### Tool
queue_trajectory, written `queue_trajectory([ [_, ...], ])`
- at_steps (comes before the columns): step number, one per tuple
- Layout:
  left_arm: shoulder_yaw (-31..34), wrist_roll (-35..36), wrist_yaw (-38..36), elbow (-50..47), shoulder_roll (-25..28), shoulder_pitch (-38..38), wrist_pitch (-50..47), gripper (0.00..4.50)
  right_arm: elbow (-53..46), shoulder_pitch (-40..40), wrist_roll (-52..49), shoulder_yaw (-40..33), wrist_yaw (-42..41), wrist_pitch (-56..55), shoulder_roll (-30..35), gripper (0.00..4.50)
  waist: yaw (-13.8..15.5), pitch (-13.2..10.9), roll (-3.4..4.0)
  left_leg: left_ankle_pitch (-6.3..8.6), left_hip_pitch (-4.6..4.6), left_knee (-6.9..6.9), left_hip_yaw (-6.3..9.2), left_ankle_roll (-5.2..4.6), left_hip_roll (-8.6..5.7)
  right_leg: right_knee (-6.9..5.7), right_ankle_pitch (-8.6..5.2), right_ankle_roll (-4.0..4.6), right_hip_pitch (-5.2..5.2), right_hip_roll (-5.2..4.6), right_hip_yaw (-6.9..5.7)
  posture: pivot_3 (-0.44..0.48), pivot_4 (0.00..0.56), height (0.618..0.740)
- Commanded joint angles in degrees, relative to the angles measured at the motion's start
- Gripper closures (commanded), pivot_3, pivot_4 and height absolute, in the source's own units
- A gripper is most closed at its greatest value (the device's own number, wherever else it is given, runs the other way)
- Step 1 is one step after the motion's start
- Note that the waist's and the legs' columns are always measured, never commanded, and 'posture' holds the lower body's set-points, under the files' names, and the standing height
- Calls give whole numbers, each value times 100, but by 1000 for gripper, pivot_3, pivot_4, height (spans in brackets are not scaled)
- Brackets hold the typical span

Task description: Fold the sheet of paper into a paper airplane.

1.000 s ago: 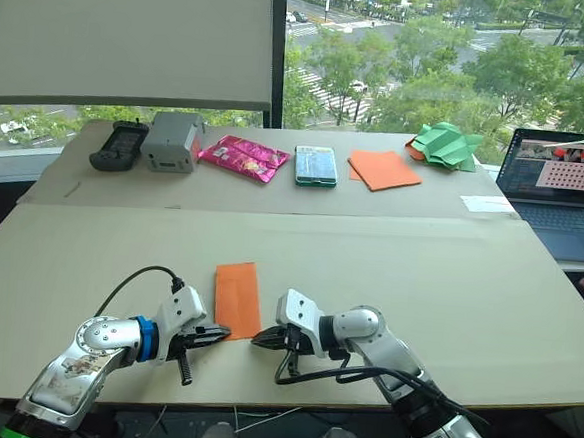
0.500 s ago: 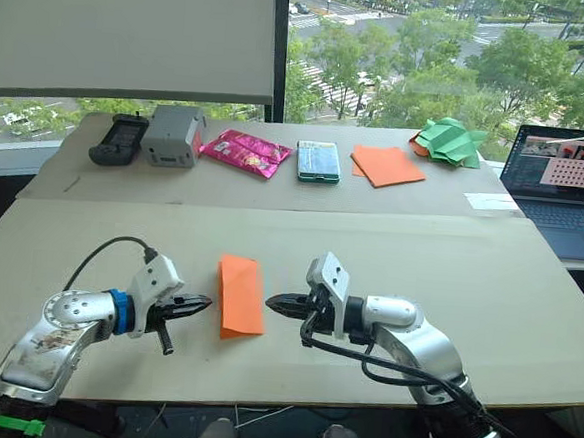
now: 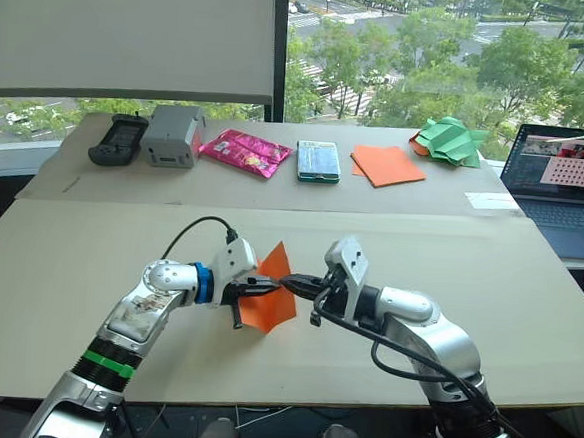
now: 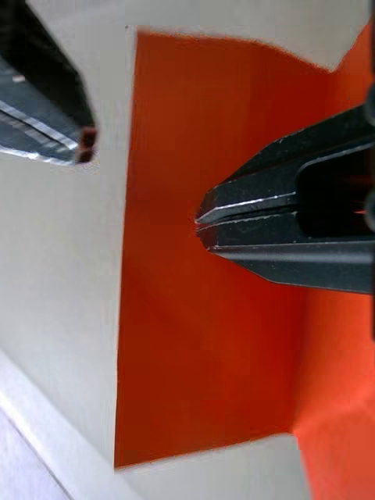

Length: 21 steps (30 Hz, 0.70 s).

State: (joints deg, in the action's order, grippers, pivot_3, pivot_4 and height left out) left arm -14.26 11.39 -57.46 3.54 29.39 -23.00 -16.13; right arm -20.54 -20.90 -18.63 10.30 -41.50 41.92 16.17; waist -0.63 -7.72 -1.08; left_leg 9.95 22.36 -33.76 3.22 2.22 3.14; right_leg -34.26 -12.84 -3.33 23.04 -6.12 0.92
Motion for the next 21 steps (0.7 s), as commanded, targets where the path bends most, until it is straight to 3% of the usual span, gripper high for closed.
queue_trajectory([
  [1,-69,-92,-36,44,-126,-230,209,4468,212,-457,71,-38,469,0,-245,4468,-21,-1,1,0,0,1,0,-1,0,-5,1,1,3,0,0,0,150,706],
  [11,122,-197,-175,-103,287,134,301,4468,1051,-663,1144,1106,678,-215,177,4468,-15,1,3,-1,3,-1,3,-1,0,0,1,2,2,1,2,0,150,706],
  [15,227,-252,-140,-98,530,504,402,4468,1450,-617,1414,1134,838,-170,294,4468,-16,0,4,0,-1,3,3,0,1,0,1,2,8,1,1,0,150,706],
  [21,147,-429,-28,86,493,644,530,4468,1620,-293,1584,1232,832,-78,388,4468,8,2,5,4,-8,1,2,6,1,9,0,3,8,0,-1,0,150,706],
])
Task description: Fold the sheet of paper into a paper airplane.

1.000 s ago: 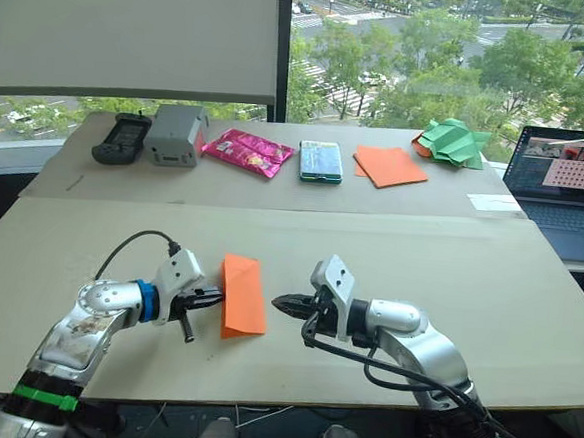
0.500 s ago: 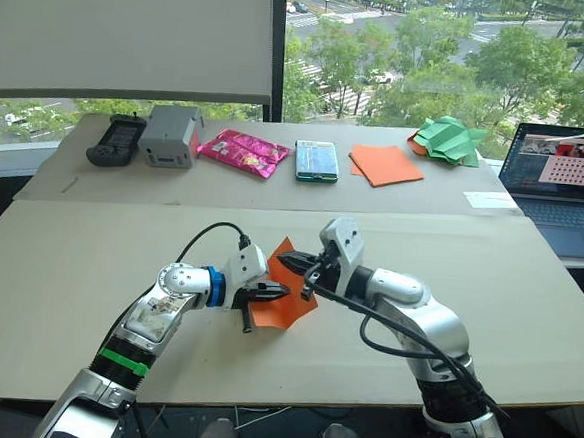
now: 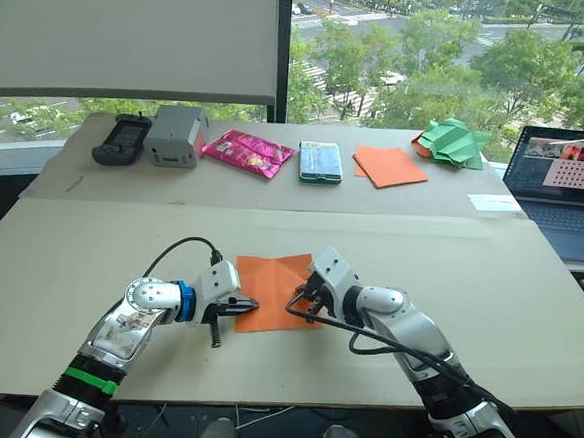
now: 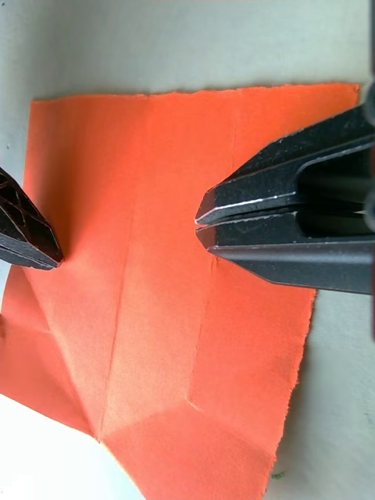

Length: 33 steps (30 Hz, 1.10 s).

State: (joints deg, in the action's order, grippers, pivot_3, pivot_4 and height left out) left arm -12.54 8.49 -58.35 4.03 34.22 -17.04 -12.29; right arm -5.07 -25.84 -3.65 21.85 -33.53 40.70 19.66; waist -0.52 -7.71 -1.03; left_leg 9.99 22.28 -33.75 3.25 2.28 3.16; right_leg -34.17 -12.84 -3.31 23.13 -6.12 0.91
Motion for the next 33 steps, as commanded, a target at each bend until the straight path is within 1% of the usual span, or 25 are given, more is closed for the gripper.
queue_trajectory([
  [1,-38,-171,68,76,13,53,169,4468,75,240,120,106,34,44,45,4468,-2,5,2,0,0,-2,0,0,0,0,0,0,-1,-1,0,0,150,706],
  [5,-101,-319,55,250,47,115,346,4468,40,465,104,75,174,146,-108,4468,-2,40,8,0,-7,-2,-1,0,0,0,0,0,-8,-1,0,0,150,706],
  [7,-106,-331,25,238,51,130,395,4468,-29,447,-14,-186,327,67,-304,4468,-14,50,16,0,-9,-2,-1,0,0,0,0,0,-8,-1,0,0,150,706],
  [9,-123,-355,-5,219,65,122,430,4468,-50,329,-180,-597,517,20,-549,4468,-19,49,18,6,-9,-1,0,9,0,-1,0,0,-7,-1,0,0,150,706],
  [12,-153,-390,-32,223,72,109,472,4468,226,70,-213,-1050,795,-141,-754,3648,-18,42,26,13,1,-1,0,22,0,-3,0,0,0,-1,0,0,150,706],
  [17,-147,-403,-23,219,65,124,478,4468,717,-132,-197,-1219,977,-271,-904,1942,-16,41,28,-3,1,-3,0,-5,-1,-3,0,-1,-1,-1,0,0,150,706],
  [22,-141,-410,-17,199,65,138,471,4468,1003,-208,-394,-1418,986,-309,-1158,1942,-28,43,32,-5,0,0,0,-8,-1,-11,1,-1,-7,0,2,0,150,706],
  [28,-124,-408,-7,161,83,163,457,4468,922,-245,-738,-1616,854,-176,-1388,1942,-34,42,34,-4,2,0,0,-7,0,-12,0,0,-3,0,2,0,150,706],
  [31,-115,-402,-12,141,96,186,454,4468,935,-217,-724,-1560,855,-232,-1364,2747,-34,41,34,-4,1,-1,0,-7,0,-13,0,0,-1,0,1,0,150,706],
  [33,-106,-402,-19,125,106,204,452,4468,945,-200,-749,-1573,863,-246,-1365,3482,-36,42,34,-4,1,-1,0,-7,-1,-13,0,0,-1,0,2,0,150,706],
])
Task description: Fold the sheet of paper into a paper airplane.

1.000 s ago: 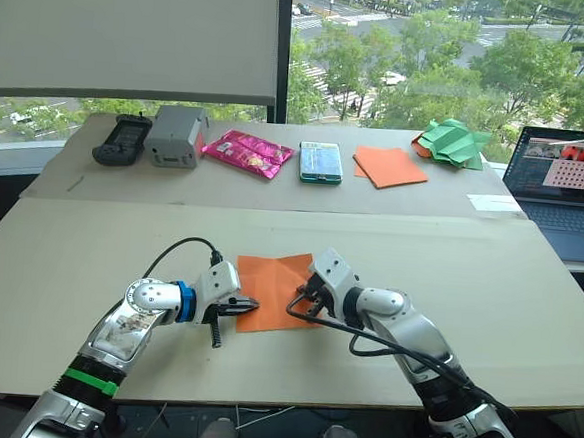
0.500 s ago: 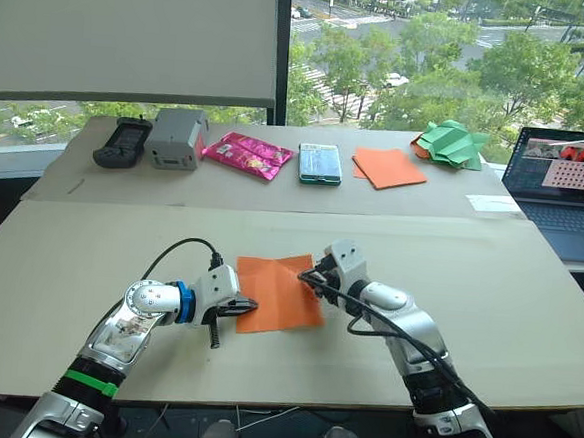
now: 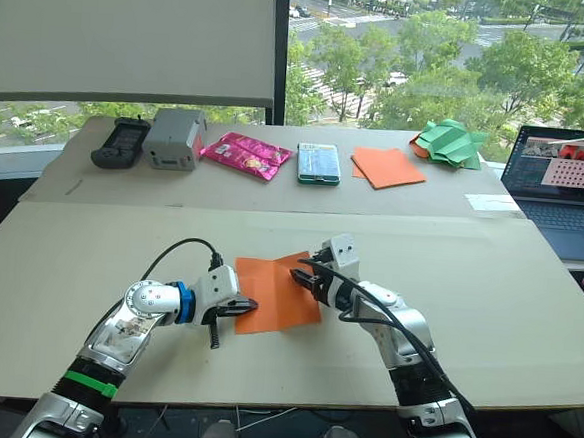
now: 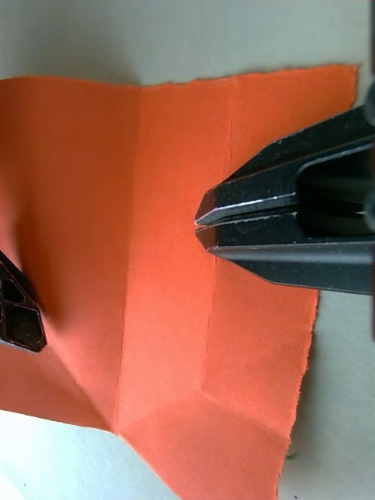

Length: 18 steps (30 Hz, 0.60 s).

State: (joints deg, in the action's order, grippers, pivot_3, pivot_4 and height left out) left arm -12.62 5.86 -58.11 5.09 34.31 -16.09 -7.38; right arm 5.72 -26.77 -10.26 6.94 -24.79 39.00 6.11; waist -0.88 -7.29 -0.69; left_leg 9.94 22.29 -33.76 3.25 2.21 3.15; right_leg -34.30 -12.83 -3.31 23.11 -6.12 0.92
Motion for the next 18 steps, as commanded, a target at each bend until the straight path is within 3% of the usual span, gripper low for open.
queue_trajectory([
  [1,-94,-138,-47,11,100,117,-40,4468,-135,-104,-96,-86,-11,-74,-9,3752,-1,0,0,0,0,1,0,0,0,0,0,0,0,0,0,0,150,706],
  [3,-90,-131,-61,-14,112,133,-49,4468,-140,-100,-97,-83,-16,-68,-5,4455,-1,0,0,0,0,1,0,0,0,-2,0,0,0,0,0,0,150,706],
  [7,-86,-128,-84,-18,132,135,-48,4468,-177,-64,-30,7,-70,-155,49,4455,-2,0,1,0,0,2,0,0,0,-2,0,0,2,0,0,0,150,706],
  [12,-45,-63,-149,-121,184,166,-102,4468,-937,312,527,730,-283,-1026,492,4455,-1,0,1,1,0,2,0,1,0,0,0,0,4,0,0,0,150,706],
  [18,32,113,-262,-287,253,173,-293,4468,-1580,611,1935,1776,-140,-2057,1256,4455,-15,-1,2,3,0,3,-1,5,0,12,-1,1,6,-1,0,0,150,706],
])
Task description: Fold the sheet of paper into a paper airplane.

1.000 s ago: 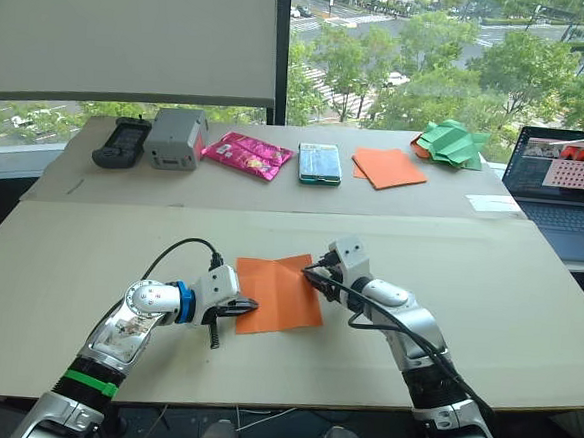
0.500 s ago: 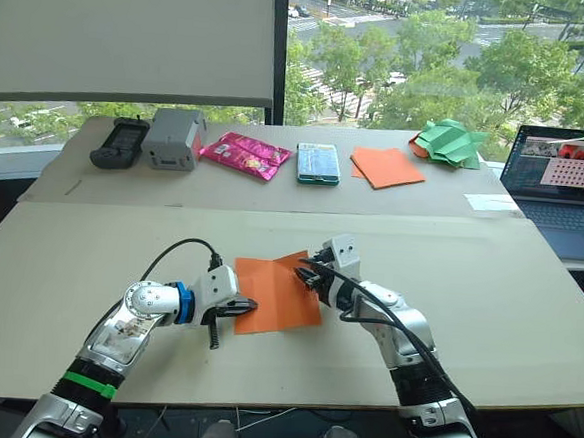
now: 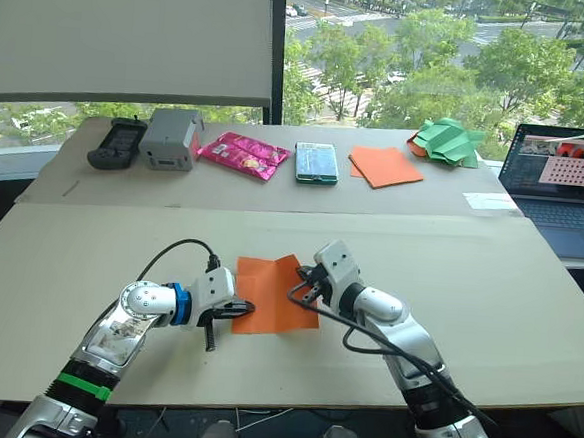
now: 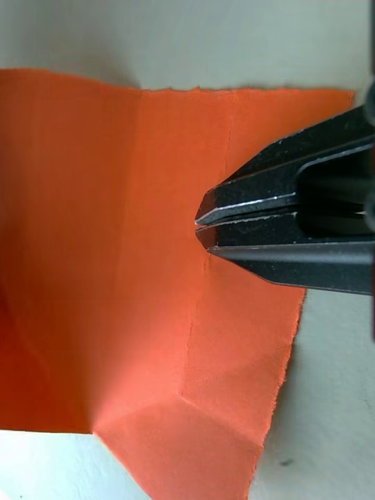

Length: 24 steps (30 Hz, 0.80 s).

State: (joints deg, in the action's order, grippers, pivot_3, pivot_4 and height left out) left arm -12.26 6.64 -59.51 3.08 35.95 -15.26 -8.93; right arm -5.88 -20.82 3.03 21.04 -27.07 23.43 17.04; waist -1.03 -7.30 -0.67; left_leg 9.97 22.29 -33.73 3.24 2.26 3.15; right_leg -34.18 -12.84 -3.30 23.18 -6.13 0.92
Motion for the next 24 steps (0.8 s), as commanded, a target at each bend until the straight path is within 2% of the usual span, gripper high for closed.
queue_trajectory([
  [1,0,53,-134,-103,101,90,-163,4468,-460,22,896,538,129,-577,282,4455,0,-1,-2,2,0,0,0,2,0,3,0,0,2,0,0,0,150,706],
  [4,9,77,-164,-115,126,82,-199,4468,-485,29,1395,837,98,-595,456,4455,4,-1,-3,21,-1,0,0,34,0,3,0,0,3,0,-1,0,150,706],
  [8,67,190,-234,-250,145,70,-360,4468,-379,16,1897,1190,-53,-534,539,4455,4,-3,-6,16,-1,-2,0,26,0,3,0,0,1,0,-1,0,150,706],
  [14,405,694,-370,-492,161,-391,-875,4468,-309,-31,2096,1240,-324,-390,438,4455,9,-18,-31,13,-1,-1,0,21,1,-2,0,0,0,1,-1,0,150,706],
  [19,424,905,-356,-260,-102,-1021,-1108,4468,-450,-16,2217,1253,-601,-425,468,4455,48,-30,-50,15,2,-6,1,24,-1,6,0,0,-6,-1,-5,0,150,706],
  [24,60,514,-461,478,-326,-1367,-700,4468,-473,-10,2337,1239,-731,-422,434,4455,30,-28,-49,-3,1,-7,1,-5,-6,1,1,-2,-13,-1,-1,0,150,706],
])
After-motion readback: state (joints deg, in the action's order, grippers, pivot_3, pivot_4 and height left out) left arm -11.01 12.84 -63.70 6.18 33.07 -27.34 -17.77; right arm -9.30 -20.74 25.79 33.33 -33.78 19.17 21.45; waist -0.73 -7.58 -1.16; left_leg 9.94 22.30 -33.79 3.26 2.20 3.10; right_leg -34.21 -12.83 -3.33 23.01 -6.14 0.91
